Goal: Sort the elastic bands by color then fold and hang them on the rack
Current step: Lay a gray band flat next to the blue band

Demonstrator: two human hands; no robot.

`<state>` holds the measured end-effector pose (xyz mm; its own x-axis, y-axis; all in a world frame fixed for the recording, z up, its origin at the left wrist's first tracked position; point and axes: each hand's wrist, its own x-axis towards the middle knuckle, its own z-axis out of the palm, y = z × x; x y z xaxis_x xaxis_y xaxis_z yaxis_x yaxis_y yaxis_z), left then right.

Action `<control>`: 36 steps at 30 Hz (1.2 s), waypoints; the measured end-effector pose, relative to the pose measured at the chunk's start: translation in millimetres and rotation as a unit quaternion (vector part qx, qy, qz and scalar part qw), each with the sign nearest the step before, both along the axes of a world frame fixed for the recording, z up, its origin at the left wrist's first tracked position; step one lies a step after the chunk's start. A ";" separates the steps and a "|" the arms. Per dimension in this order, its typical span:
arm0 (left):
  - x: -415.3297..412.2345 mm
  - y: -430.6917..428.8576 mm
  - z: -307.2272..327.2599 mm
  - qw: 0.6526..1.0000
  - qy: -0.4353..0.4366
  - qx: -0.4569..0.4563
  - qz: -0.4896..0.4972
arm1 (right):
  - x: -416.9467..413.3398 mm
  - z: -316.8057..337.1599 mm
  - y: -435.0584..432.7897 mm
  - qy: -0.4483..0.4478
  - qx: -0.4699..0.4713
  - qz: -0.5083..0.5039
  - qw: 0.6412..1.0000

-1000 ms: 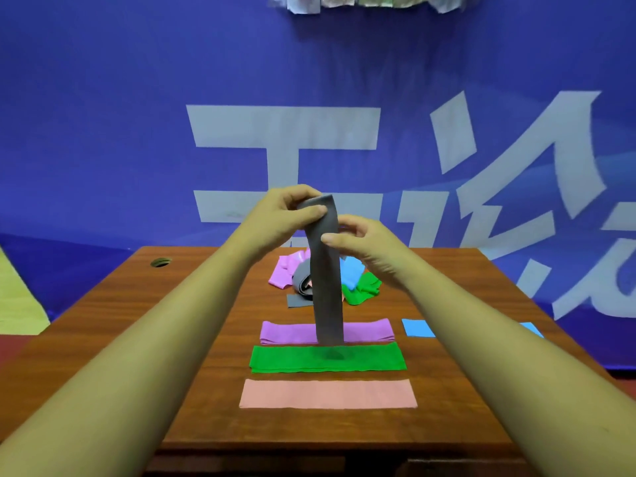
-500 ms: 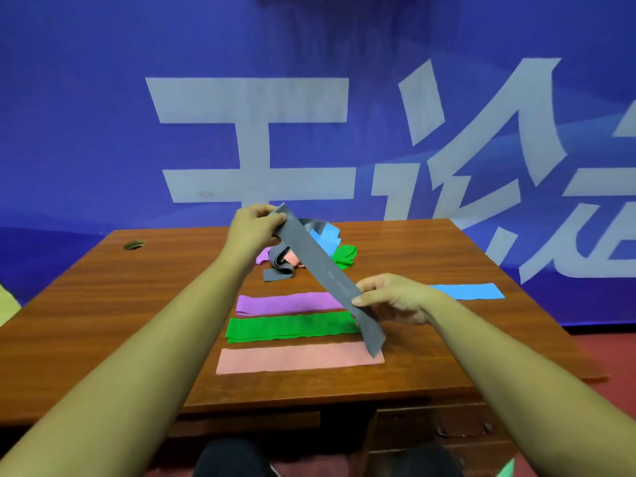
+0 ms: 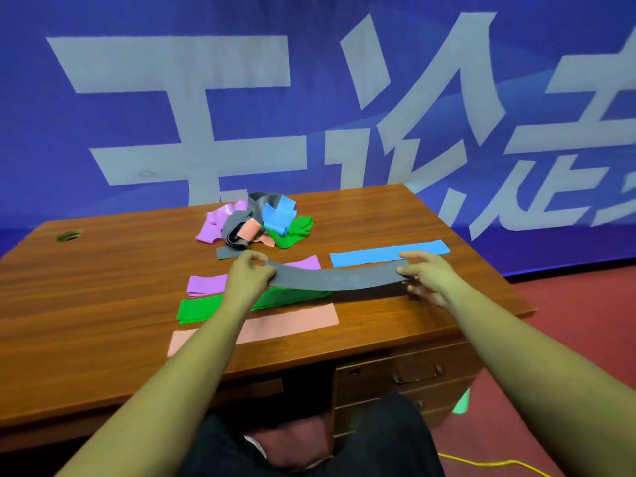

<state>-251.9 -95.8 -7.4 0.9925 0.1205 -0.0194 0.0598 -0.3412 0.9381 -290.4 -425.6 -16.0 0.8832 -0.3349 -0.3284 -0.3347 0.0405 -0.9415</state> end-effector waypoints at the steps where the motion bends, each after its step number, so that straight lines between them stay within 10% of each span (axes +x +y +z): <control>1: -1.4 -8.4 -4.8 1.000 0.001 0.018 -0.013 | -1.5 -2.7 -7.7 -0.004 -0.018 -0.031 0.999; 23: 38.8 -137.7 -67.1 0.916 -0.131 0.338 -0.171 | 26.4 -51.8 -112.0 -0.034 -0.399 -0.108 0.910; 29: 35.1 -134.2 -76.5 0.860 -0.219 0.441 -0.136 | 24.5 -69.6 -107.6 0.006 -0.545 -0.103 0.832; 36: 60.9 -110.8 -57.0 0.893 -0.195 0.390 -0.112 | 51.5 -34.4 -39.4 -0.070 -0.537 0.032 0.840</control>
